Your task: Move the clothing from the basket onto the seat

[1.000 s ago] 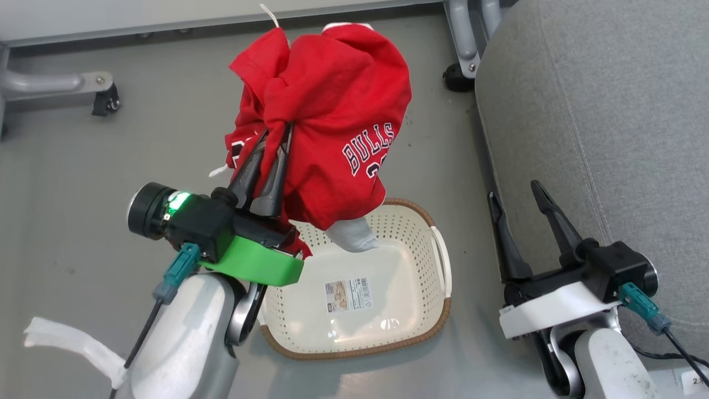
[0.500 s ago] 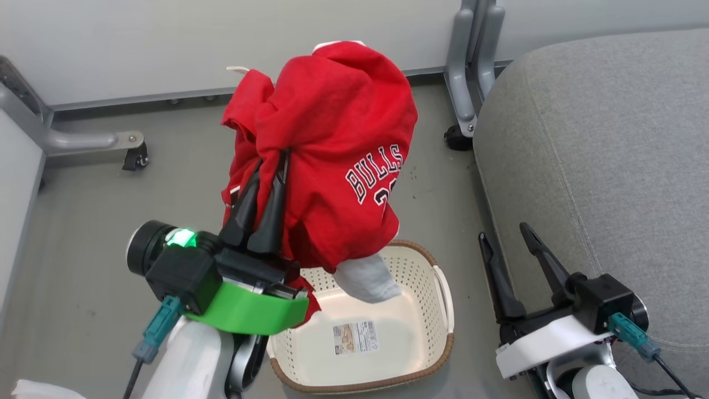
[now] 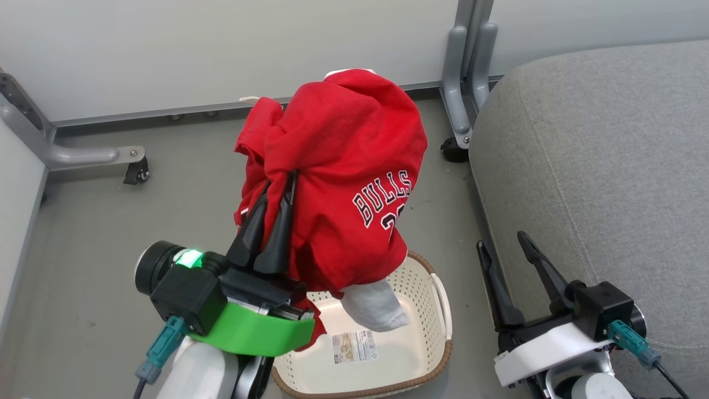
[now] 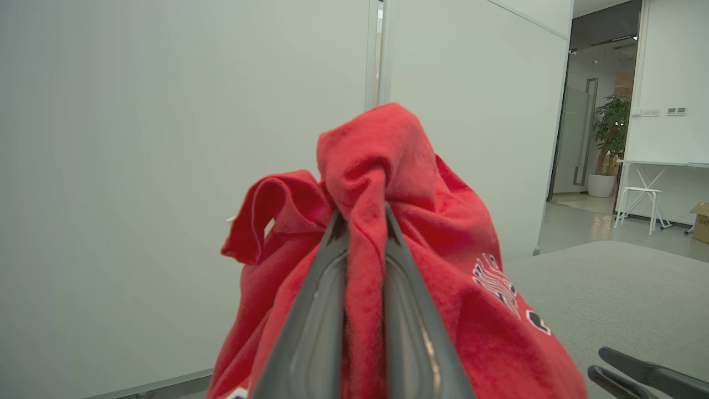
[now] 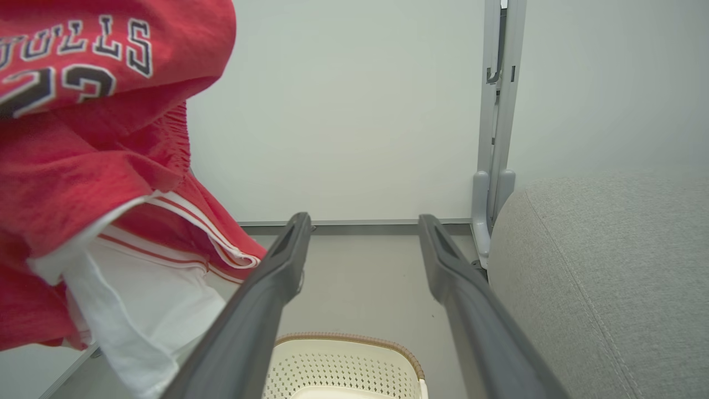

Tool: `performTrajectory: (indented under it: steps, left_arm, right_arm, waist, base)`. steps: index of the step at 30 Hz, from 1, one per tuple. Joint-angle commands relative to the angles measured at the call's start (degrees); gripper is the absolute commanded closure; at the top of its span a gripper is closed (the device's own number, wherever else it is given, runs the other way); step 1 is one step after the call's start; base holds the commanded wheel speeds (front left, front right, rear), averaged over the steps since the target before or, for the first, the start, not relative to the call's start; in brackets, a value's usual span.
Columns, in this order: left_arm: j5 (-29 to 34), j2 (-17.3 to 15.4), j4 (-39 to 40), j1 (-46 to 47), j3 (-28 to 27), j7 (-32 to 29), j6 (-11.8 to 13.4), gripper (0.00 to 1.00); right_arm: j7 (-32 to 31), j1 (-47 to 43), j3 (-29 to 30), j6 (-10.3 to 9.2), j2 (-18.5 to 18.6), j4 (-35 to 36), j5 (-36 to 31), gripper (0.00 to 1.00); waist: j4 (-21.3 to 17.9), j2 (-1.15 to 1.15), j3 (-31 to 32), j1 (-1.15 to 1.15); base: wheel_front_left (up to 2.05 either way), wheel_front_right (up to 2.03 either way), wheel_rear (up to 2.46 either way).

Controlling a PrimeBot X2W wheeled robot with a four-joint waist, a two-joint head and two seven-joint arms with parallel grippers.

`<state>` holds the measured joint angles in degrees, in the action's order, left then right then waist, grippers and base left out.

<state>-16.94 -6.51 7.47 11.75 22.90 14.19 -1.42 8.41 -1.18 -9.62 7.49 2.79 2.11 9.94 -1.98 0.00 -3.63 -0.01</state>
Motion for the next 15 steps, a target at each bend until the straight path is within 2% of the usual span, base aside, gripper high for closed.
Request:
performTrajectory:
  steps: [1, 7, 15]
  left_arm:
    - [-0.09, -0.44, 0.42, -0.61, -0.05, 0.00, 0.34, 1.00]
    - [-0.41, -0.47, 0.21, -0.48, 0.13, 0.00, 0.46, 1.00]
    - [0.23, -0.51, -0.05, 0.81, 0.77, -0.08, 0.67, 1.00]
  right_arm:
    - [-0.15, -0.66, -0.10, 0.00, 0.18, 0.10, 0.06, 0.00]
    - [-0.89, -0.11, -2.09, 0.00, 0.17, 0.16, -0.60, 0.00]
    - [-2.83, 2.47, -14.47, 0.00, 1.31, -0.77, 1.73, 0.00]
  waist:
    - [-0.04, 0.00, -0.04, 0.01]
    - [-0.04, 0.00, -0.13, 0.01]
    - [0.38, 0.00, -1.06, 0.01]
  base:
    - [0.00, 0.00, 0.00]
    - [0.00, 0.00, 0.00]
    - [0.00, 0.00, 0.00]
